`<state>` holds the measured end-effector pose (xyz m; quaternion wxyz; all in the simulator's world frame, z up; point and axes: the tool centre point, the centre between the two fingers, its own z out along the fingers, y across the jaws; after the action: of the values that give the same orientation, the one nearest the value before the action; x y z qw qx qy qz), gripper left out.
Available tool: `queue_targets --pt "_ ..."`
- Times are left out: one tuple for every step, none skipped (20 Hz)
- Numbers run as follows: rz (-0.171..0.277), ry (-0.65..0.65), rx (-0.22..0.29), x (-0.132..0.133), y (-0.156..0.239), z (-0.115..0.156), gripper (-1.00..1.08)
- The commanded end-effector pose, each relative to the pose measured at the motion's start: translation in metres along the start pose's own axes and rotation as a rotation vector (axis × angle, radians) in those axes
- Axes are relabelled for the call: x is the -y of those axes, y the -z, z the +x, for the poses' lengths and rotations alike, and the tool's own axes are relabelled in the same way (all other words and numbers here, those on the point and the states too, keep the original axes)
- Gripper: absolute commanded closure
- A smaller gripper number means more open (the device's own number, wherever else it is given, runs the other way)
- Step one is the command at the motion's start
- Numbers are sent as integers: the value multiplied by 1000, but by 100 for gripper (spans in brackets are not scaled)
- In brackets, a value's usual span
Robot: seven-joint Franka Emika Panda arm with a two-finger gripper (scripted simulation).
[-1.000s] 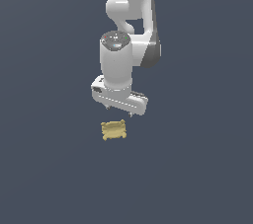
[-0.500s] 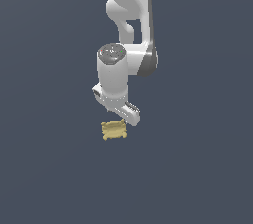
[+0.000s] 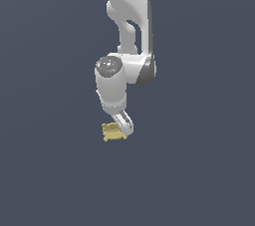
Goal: Pick up the object and move it to a goal position.
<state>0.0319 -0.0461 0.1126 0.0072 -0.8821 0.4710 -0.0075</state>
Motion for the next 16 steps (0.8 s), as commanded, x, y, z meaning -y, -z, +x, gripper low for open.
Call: queue_targets --pt "-3 -79 2 -1 -7 2 -92" --pt "-5 -109 3 -2 -10 3 -92" --pt "-6 -140 3 -2 -13 4 -92" --pt "-7 -170 4 -2 -16 5 -92" --pt "-9 -199 4 -3 -19 6 -92" --pt "-10 -227 4 -3 -21 7 -92" --pt "-11 -253 4 -4 -24 8 -92" --pt "-12 -277 4 -4 -26 8 -92" --pt "-13 -299 4 -5 -28 9 -92" --pt "-14 -321 4 -5 -30 10 -92" --pt "-15 -340 4 -5 -32 10 -92" --pt "-16 -358 4 -6 -33 11 -92" --pt "-17 -374 3 -6 -35 11 -92" --pt "-18 -389 3 -6 -36 12 -92" --pt "-18 -402 3 -7 -37 12 -92" --pt "-19 -414 3 -7 -38 13 -92"
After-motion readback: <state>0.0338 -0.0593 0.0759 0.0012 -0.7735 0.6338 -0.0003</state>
